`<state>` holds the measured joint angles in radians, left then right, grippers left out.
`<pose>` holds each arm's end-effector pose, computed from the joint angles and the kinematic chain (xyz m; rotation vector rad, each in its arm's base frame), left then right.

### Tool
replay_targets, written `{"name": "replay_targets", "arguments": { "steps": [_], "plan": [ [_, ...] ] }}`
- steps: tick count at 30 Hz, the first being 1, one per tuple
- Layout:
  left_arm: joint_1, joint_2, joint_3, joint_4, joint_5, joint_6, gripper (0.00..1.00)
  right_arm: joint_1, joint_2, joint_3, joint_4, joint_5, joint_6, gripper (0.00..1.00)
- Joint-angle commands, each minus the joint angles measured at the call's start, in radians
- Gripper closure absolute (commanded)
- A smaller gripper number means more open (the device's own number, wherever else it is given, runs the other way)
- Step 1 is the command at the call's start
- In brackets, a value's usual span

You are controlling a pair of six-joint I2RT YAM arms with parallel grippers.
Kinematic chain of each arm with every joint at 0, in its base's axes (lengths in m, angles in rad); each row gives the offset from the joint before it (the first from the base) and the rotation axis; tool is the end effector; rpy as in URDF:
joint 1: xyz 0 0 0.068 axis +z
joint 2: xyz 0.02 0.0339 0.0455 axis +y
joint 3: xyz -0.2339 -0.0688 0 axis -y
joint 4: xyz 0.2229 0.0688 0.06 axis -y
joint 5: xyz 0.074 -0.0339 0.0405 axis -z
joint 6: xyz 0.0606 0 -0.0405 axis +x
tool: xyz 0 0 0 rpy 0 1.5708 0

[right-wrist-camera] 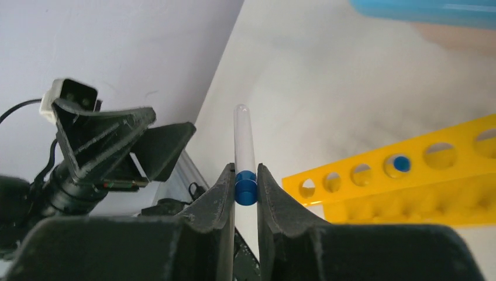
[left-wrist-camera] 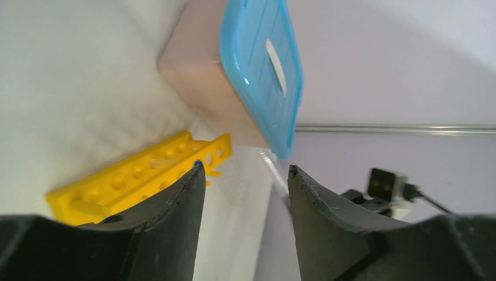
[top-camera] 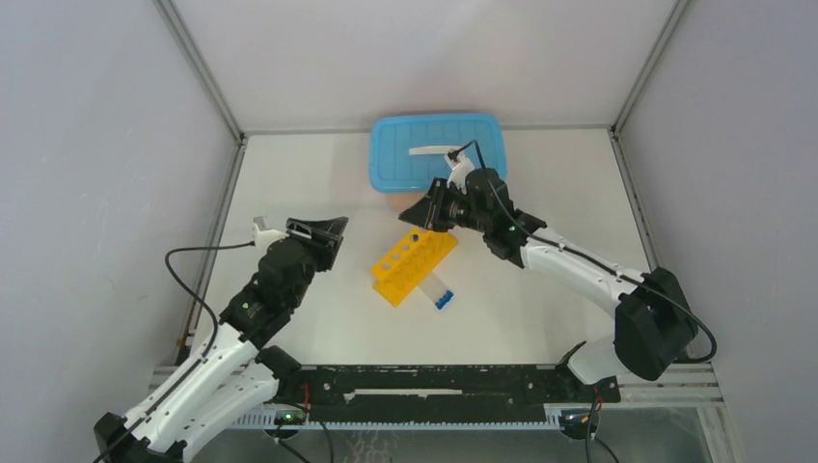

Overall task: Organize the chemistry lab equipment
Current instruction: Pick up the test tube at the center of the board, then insert the test tube into the slot of the test tube rack.

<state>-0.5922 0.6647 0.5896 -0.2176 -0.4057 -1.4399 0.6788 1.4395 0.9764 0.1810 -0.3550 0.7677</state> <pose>0.1684 -0.0844 0.2635 -1.0726 1.6533 -1.0195 0.2524 0.2307 0.2631 -0.1839 2.0488 1.2878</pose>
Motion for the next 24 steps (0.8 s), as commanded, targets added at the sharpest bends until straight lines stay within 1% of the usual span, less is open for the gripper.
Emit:
{"name": "replay_targets", "arguments": {
  "steps": [1,6,9,11,19,24],
  "plan": [
    [0.007,-0.01,0.088,-0.089,-0.048,0.158,0.42,-0.023,-0.031,0.173,-0.39,0.124,-0.18,0.87],
    [0.007,0.028,0.131,-0.152,-0.031,0.256,0.42,-0.04,0.052,0.398,-0.741,0.228,-0.289,0.87],
    [0.006,0.037,0.132,-0.166,-0.025,0.289,0.42,-0.038,0.118,0.513,-0.897,0.266,-0.327,0.87],
    [0.008,0.04,0.131,-0.17,-0.023,0.316,0.42,-0.036,0.147,0.562,-0.954,0.284,-0.336,0.88],
    [0.006,0.067,0.15,-0.217,-0.01,0.418,0.43,-0.017,0.241,0.671,-1.139,0.351,-0.373,0.92],
    [0.005,0.062,0.142,-0.221,-0.01,0.429,0.43,0.001,0.285,0.721,-1.189,0.405,-0.387,0.92]
  ]
}}
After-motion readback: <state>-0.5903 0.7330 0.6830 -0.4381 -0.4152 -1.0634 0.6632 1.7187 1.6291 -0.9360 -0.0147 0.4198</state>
